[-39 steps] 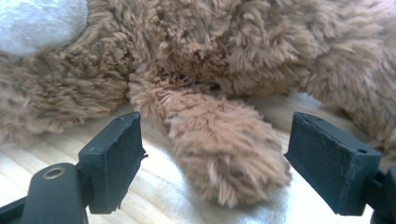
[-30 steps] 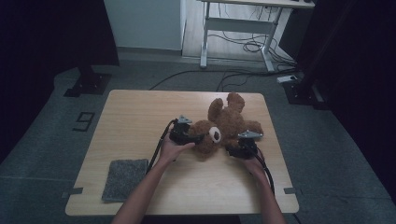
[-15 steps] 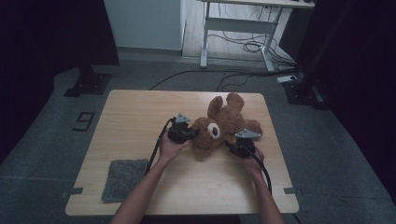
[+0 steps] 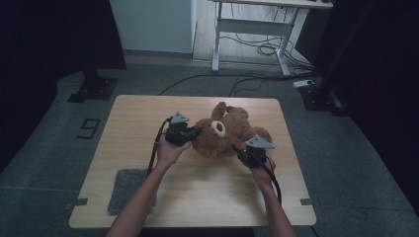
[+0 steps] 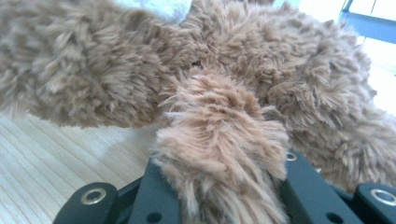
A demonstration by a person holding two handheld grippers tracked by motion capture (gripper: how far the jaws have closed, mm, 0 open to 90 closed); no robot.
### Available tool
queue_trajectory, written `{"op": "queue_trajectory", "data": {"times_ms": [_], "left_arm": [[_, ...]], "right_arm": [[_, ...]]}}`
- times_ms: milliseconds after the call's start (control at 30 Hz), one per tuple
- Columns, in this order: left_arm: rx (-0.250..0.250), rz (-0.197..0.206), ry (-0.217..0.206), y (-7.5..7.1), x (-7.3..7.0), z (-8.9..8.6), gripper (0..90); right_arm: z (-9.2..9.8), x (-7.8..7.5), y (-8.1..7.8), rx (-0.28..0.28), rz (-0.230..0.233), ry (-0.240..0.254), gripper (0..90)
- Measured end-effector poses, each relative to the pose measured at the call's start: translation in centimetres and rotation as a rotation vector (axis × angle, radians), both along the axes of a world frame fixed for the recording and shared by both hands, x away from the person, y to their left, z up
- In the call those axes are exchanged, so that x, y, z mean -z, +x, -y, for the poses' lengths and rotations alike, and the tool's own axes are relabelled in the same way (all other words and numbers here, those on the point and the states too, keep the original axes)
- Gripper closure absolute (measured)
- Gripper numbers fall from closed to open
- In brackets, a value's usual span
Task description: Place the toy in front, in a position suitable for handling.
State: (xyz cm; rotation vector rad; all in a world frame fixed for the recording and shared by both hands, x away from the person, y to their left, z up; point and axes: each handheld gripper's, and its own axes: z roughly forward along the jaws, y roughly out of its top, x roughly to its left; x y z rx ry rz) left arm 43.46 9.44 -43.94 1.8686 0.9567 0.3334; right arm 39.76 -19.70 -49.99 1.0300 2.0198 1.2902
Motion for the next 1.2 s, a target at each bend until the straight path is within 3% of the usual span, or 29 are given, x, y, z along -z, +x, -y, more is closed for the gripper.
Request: {"op": "queue_trajectory", "data": {"times_ms": [300, 633, 933, 1067, 1200], "left_arm": [[-0.002, 0.011, -0.021, -0.1, 0.0, -0.2, 82.5], [0.000, 0.039, -0.056, -0.3, -1.1, -0.7, 83.2], [0.002, 0.077, -0.082, -0.7, -2.3, -2.2, 83.9], [-0.005, 0.075, -0.079, -0.7, -2.0, -2.7, 84.0], [-0.023, 0.046, -0.064, -0.1, -0.8, -3.8, 84.1]], "right_arm": [[-0.4, -1.1, -0.5, 0.003, 0.044, 0.031, 74.6], [-0.7, -3.2, -1.5, -0.008, 0.098, 0.050, 74.6], [-2.5, -7.1, -3.3, -0.026, 0.195, 0.050, 74.6], [-3.5, -7.4, -3.8, -0.045, 0.201, 0.039, 74.5], [-5.1, -6.3, -3.9, -0.082, 0.168, 0.016, 74.5]]}}
